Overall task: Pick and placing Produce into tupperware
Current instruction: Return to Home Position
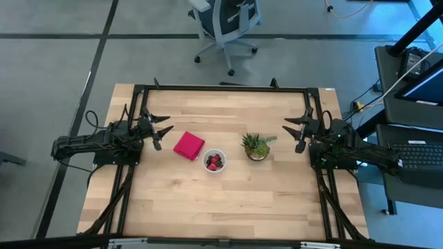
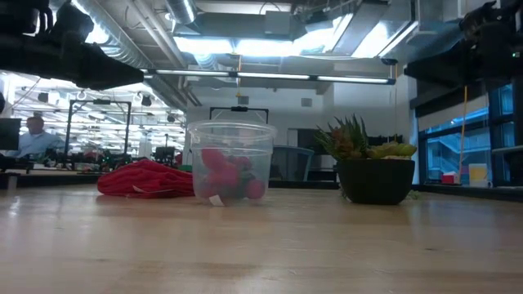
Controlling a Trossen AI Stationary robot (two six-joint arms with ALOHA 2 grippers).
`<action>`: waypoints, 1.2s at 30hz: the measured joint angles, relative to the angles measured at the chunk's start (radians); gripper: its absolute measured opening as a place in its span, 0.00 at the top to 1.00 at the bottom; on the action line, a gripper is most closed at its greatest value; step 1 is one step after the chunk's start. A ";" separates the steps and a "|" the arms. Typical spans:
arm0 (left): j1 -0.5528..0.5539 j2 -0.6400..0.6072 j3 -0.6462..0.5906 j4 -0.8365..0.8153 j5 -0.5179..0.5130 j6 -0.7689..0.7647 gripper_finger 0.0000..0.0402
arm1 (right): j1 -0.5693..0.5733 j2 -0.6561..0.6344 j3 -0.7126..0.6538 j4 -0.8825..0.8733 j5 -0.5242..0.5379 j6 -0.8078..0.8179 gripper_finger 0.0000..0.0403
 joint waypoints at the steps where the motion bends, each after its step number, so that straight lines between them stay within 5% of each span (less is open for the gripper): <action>1: 0.000 0.000 0.000 0.000 0.000 0.000 0.52 | 0.000 0.000 0.000 0.002 -0.004 0.001 0.62; 12: 0.000 0.000 0.000 0.000 0.000 0.000 0.52 | 0.000 0.000 -0.132 0.219 -0.063 0.037 0.62; 36: 0.000 0.000 0.000 0.000 0.000 0.000 0.52 | 0.000 0.002 -0.134 0.134 -0.104 0.230 0.62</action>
